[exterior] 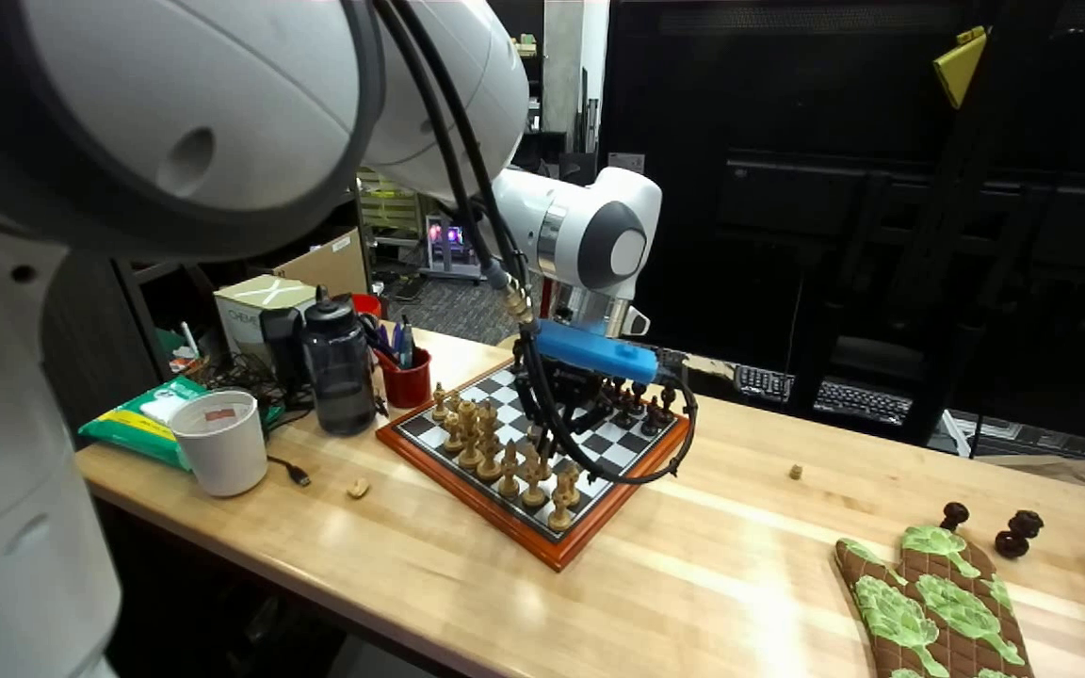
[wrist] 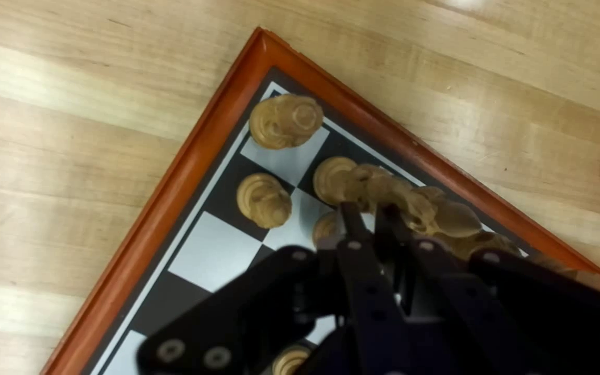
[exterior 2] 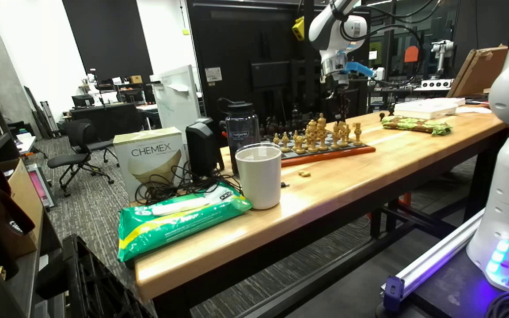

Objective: Pick up the white bishop and move it downwards by two squares

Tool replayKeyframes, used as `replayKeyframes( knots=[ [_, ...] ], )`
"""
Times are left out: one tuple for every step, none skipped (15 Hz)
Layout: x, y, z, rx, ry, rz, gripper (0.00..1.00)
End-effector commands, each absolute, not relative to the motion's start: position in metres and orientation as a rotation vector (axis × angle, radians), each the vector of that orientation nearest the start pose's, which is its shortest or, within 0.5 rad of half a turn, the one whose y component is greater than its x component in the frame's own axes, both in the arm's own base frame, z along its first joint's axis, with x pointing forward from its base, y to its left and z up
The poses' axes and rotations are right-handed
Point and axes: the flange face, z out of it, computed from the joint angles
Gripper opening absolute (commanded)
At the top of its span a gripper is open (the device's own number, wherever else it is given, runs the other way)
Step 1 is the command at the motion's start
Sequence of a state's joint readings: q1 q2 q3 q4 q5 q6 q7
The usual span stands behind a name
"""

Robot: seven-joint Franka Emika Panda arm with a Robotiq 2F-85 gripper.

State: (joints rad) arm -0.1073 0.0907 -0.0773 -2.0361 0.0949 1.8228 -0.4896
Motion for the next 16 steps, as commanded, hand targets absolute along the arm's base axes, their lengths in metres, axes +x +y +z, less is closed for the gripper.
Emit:
replayKeyframes(
  knots=[
    [0.5332, -0.0938, 0.3821, -2.916, -0.425, 0.384, 0.03],
    [0.535, -0.0943, 0.3821, -2.916, -0.428, 0.384, 0.03],
    [0.5365, -0.0947, 0.3819, -2.916, -0.43, 0.385, 0.03],
    [0.5382, -0.0952, 0.3816, -2.915, -0.432, 0.385, 0.03],
    [0.5397, -0.0958, 0.3814, -2.915, -0.433, 0.384, 0.03],
    [0.5409, -0.0965, 0.3812, -2.915, -0.432, 0.384, 0.03],
    [0.5418, -0.0976, 0.3809, -2.915, -0.431, 0.383, 0.03],
    [0.5423, -0.0987, 0.3808, -2.915, -0.429, 0.383, 0.03],
    [0.5426, -0.0996, 0.3807, -2.915, -0.427, 0.384, 0.03],
    [0.5428, -0.1005, 0.3805, -2.913, -0.425, 0.384, 0.03],
    [0.5423, -0.101, 0.3795, -2.913, -0.422, 0.383, 0.03],
    [0.5416, -0.101, 0.3784, -2.911, -0.422, 0.384, 0.03],
    [0.5412, -0.1011, 0.378, -2.911, -0.421, 0.385, 0.03],
    [0.5409, -0.1015, 0.3775, -2.91, -0.418, 0.387, 0.03],
    [0.5405, -0.1016, 0.3768, -2.908, -0.418, 0.388, 0.03],
    [0.5402, -0.1012, 0.376, -2.907, -0.418, 0.392, 0.03]
  ],
)
